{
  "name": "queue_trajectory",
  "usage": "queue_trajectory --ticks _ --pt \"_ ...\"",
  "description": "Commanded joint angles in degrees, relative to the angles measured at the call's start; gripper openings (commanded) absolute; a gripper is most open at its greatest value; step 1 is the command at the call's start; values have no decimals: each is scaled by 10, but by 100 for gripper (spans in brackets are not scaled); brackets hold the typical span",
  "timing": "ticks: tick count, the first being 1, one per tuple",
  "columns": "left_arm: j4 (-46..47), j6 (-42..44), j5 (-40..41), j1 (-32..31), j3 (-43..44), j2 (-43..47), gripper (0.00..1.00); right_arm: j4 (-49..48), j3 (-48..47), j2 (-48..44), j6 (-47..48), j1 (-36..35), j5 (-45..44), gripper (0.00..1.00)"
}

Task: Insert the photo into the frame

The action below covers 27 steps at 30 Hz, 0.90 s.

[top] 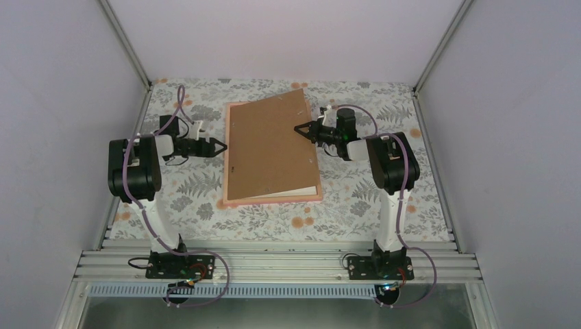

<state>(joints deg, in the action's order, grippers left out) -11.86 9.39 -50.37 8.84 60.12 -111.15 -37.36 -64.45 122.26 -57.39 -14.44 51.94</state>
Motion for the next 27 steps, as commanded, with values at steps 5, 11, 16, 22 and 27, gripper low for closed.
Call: queue_trajectory --ticks 5,11,16,22,27 --pt "-7 -3 7 -2 7 -18 91 -51 -10 -13 67 7 -15 4" --pt "-7 -2 10 -2 6 -22 91 -80 -2 -6 50 10 -12 4" --pt "-8 -3 9 -2 11 -24 91 -73 -3 -22 49 18 -4 4" --pt "-7 -5 7 -2 12 -27 91 -20 -25 -4 68 21 -9 4" --pt "-5 -5 7 -2 10 -28 91 -33 -3 13 36 12 -13 4"
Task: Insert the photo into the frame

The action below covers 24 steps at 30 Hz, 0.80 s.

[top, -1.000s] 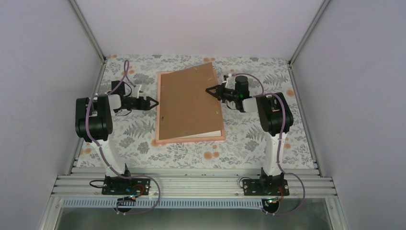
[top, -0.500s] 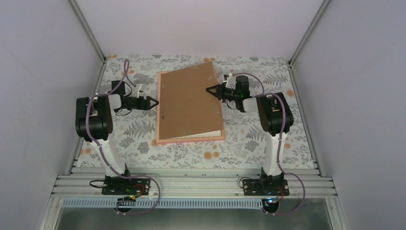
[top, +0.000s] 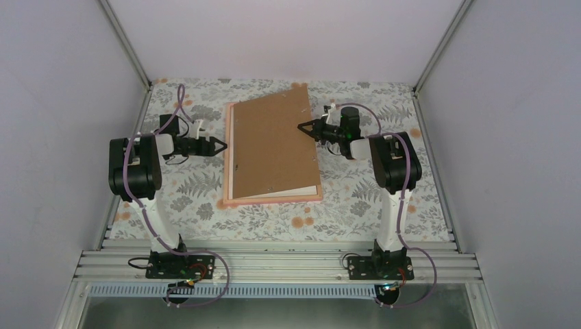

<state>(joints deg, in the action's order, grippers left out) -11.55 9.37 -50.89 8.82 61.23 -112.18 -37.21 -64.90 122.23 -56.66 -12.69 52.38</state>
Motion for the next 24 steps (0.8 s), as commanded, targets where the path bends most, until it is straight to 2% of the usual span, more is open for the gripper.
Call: queue_trajectory --ticks 1,9,15,16,19,20,24 --pt "-9 -5 12 -2 -1 -18 91 -36 5 15 23 -7 -22 4" --pt "-9 -3 17 -11 -2 -29 90 -26 -5 30 21 -26 -55 4" --pt "-10 -3 28 -23 2 -33 90 95 -44 28 82 -42 -102 5" --pt "-8 -4 28 -24 2 -31 90 120 -53 27 92 -44 -108 8" --pt "-7 -6 29 -25 0 -28 90 189 -75 20 124 -50 -131 32" --pt "-6 -6 30 -25 -1 -27 90 208 -77 13 132 -52 -142 37" --pt "-3 -9 30 -25 -2 -26 90 263 -80 -8 158 -56 -177 40"
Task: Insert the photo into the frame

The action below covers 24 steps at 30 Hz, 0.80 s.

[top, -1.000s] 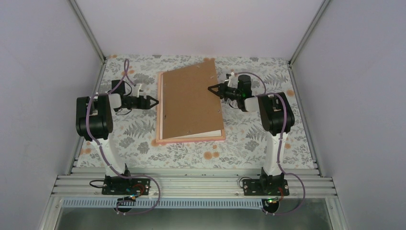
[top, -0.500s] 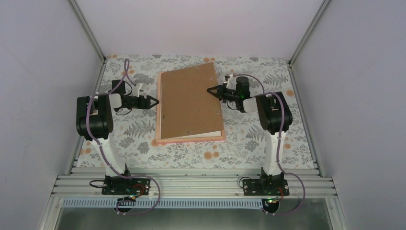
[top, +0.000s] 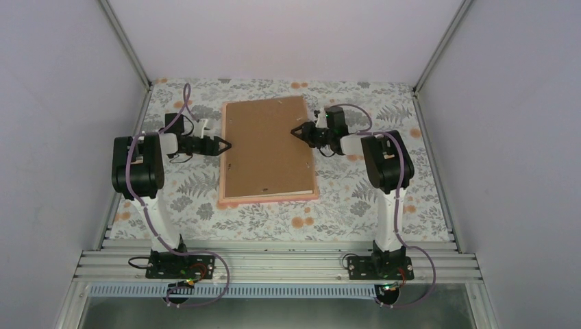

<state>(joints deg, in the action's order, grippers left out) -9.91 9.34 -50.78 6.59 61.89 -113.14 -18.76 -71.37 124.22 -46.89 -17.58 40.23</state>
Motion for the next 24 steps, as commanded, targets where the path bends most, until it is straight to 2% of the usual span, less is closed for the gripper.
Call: queue_trajectory --ticks 1,2,4,9,14,24 --pt "-19 -10 29 -3 -8 -17 90 92 -18 -31 67 -8 -59 41" --pt "-18 -9 29 -3 -7 -17 90 97 -17 -34 73 -9 -56 37" --pt "-17 -12 30 -3 -8 -16 90 99 -9 -41 75 -10 -49 19" --pt "-15 -13 29 -3 -8 -16 90 114 -25 -29 92 -12 -3 4" --pt "-15 -11 30 -3 -12 -13 90 142 -50 -23 108 -10 38 4" --pt "-17 -11 31 -2 -9 -14 90 212 -34 -29 106 2 45 4"
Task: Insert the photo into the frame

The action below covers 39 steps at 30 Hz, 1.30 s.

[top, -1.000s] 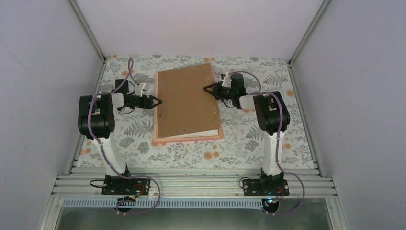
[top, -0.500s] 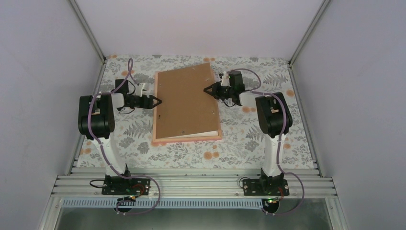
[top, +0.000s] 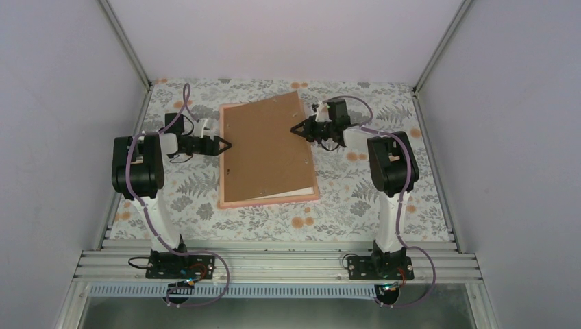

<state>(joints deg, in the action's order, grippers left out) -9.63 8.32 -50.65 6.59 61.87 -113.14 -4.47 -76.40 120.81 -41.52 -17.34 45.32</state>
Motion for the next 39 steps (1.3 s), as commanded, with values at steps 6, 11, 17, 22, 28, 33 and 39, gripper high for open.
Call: queue_trajectory --ticks 6,11,17,22,28,33,39 --pt "-21 1 31 -3 -7 -18 90 43 11 8 46 -5 -9 4" --pt "-25 2 35 -3 -3 -16 90 99 -21 2 89 -19 -66 53" --pt "-14 -3 53 -3 -10 -2 90 161 -23 -46 153 -20 -167 98" --pt "-6 3 90 -2 -18 26 90 202 -26 -72 226 -13 -198 100" --pt "-26 19 112 0 -3 19 90 210 -1 -92 274 29 -163 99" --pt "-69 46 87 -14 34 -21 82 195 17 -89 289 65 -81 94" --pt "-111 75 86 -54 74 -61 68 178 65 -83 294 111 8 83"
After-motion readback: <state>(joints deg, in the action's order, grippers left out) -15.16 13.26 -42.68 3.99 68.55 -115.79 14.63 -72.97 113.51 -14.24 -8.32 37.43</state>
